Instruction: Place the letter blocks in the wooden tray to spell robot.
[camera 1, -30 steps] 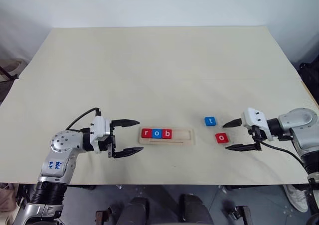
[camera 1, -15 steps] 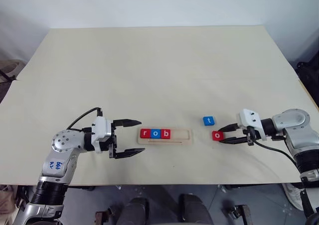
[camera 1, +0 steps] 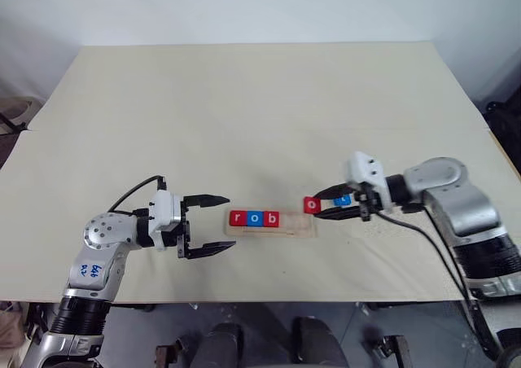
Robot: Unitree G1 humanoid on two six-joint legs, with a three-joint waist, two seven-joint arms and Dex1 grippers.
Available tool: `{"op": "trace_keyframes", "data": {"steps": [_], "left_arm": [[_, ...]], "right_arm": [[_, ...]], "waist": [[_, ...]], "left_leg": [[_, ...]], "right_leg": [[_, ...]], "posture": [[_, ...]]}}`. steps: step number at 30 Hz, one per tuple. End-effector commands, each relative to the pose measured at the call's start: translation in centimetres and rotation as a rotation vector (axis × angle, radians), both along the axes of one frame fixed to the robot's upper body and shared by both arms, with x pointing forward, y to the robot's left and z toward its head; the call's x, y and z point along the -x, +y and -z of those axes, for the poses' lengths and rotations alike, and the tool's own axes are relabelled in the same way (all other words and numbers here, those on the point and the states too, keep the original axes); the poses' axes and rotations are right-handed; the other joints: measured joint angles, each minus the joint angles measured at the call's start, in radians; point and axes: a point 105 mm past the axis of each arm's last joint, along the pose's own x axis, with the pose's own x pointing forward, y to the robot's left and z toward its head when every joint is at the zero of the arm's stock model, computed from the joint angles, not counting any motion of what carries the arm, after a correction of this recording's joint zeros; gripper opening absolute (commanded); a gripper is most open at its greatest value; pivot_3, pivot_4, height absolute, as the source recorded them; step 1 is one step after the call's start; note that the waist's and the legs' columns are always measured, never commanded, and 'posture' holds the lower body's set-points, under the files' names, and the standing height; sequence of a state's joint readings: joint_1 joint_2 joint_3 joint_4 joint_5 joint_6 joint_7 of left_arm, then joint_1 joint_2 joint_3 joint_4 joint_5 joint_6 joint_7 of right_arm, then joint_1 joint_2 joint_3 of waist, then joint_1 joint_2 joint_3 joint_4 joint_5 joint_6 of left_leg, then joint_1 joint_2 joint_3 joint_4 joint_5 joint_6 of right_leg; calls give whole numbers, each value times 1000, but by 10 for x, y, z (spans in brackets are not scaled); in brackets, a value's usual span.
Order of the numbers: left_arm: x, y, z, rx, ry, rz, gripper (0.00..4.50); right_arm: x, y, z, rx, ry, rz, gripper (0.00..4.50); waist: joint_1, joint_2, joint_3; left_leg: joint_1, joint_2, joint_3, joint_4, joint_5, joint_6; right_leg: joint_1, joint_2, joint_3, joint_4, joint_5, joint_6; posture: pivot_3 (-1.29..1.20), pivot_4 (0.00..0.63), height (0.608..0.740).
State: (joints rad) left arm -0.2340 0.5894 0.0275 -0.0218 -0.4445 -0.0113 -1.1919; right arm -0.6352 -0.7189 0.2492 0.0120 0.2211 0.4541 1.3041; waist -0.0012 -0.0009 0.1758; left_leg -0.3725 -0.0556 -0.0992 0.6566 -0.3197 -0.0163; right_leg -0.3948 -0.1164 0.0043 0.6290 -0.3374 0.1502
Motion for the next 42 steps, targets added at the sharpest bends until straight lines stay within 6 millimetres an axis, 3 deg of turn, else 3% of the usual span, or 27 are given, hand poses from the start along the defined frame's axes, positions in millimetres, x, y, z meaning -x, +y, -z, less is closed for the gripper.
{"op": "trace_keyframes", "data": {"steps": [1,17,26,27,34,38,42], "left_arm": [[-1,0,-5,6,-36,-8,4500],[1,2,-6,13,-41,-37,4500],[1,2,-7,12,-42,-39,4500],[1,2,-7,12,-42,-38,4500],[0,1,-8,14,-44,-33,4500],[-1,0,-9,16,-47,-33,4500],[-1,1,-9,15,-46,-40,4500]], "right_arm": [[-4,8,-3,18,-40,2,1451],[-3,30,13,39,-28,-37,1451],[0,27,13,49,-11,-41,1451],[0,25,12,49,-12,-41,2174],[2,24,-1,19,-16,-45,4468],[1,19,-7,-7,-30,-26,4468],[3,-7,-14,-28,-33,33,4468]], "waist": [[2,0,0],[-2,0,0],[-2,0,0],[-2,0,0],[-3,0,0],[-1,0,0],[3,0,0]], "left_leg": [[0,0,0,0,0,0],[-1,0,-1,0,0,0],[-1,0,-1,0,0,0],[-1,0,-1,0,0,0],[-1,0,-1,-1,0,0],[-1,0,-1,-1,0,0],[-1,0,-1,-1,0,0]], "right_leg": [[0,0,0,0,0,0],[-1,0,-1,1,0,0],[-1,0,-1,1,0,0],[-1,0,-1,1,0,0],[-1,0,-1,1,0,0],[-1,0,-1,1,0,0],[-1,0,-1,0,0,0]], "posture": [[0,150,740],[0,150,740],[0,150,740],[0,150,740],[0,150,740],[0,150,740],[0,150,740]]}}
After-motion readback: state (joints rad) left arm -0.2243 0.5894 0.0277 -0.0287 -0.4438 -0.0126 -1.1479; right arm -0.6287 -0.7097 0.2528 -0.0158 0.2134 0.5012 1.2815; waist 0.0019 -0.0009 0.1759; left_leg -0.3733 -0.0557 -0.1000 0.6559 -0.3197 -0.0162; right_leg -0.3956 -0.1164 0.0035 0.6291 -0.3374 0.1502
